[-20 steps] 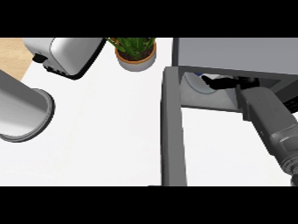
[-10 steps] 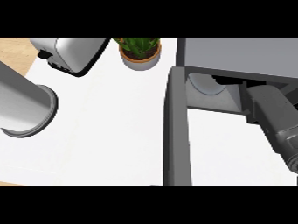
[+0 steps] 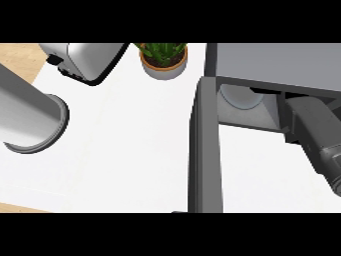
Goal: Pick up the milk, place it into the microwave and close the microwave
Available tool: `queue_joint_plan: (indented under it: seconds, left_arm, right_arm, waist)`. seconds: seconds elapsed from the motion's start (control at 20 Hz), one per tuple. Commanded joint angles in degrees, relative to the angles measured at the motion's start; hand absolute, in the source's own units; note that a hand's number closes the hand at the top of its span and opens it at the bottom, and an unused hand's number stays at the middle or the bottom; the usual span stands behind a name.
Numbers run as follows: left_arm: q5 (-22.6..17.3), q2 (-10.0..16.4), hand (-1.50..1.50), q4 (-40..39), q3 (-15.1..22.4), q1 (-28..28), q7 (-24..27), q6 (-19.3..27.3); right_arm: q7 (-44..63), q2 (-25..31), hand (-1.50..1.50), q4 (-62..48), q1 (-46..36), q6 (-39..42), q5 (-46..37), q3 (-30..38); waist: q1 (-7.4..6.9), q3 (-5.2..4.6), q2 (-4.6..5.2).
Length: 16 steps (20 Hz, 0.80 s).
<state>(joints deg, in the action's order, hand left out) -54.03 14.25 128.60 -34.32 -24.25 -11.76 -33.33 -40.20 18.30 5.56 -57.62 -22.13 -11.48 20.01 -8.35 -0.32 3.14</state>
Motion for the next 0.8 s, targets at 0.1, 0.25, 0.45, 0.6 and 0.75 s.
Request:
queue_joint_plan:
  seconds: [0.1,0.25,0.45,0.6,0.75]
  left_arm:
    - [0.32,0.70,-1.50,-1.03,0.15,0.72,-0.26,-0.45]
    - [1.18,0.96,-1.50,-1.10,0.40,2.31,-0.32,0.69]
    - [2.13,1.24,-1.50,-1.12,-0.41,2.06,0.00,-0.23]
    - [2.92,1.81,-1.50,-1.85,-0.34,2.52,-0.34,-0.33]
    - [3.38,2.19,-1.50,-1.74,-0.47,3.20,-0.16,-0.45]
  right_arm:
    - [0.34,3.32,1.50,0.03,-1.74,-0.06,-0.96,-0.86]
    - [1.07,3.74,1.50,-0.67,-2.82,-0.23,-0.88,-1.05]
    - [0.43,5.26,1.50,-0.92,-2.85,0.29,-1.06,-1.42]
    - [0.71,5.44,1.50,-0.91,-3.40,0.31,-1.28,-1.64]
    - [0.98,5.89,1.50,-0.86,-2.88,1.04,-0.68,-1.13]
  waist:
    - [-2.05,0.78,2.03]
    - [-1.72,0.79,2.35]
    - [-2.96,0.83,2.54]
    - [-2.87,0.83,2.71]
    - [-3.06,0.91,2.91]
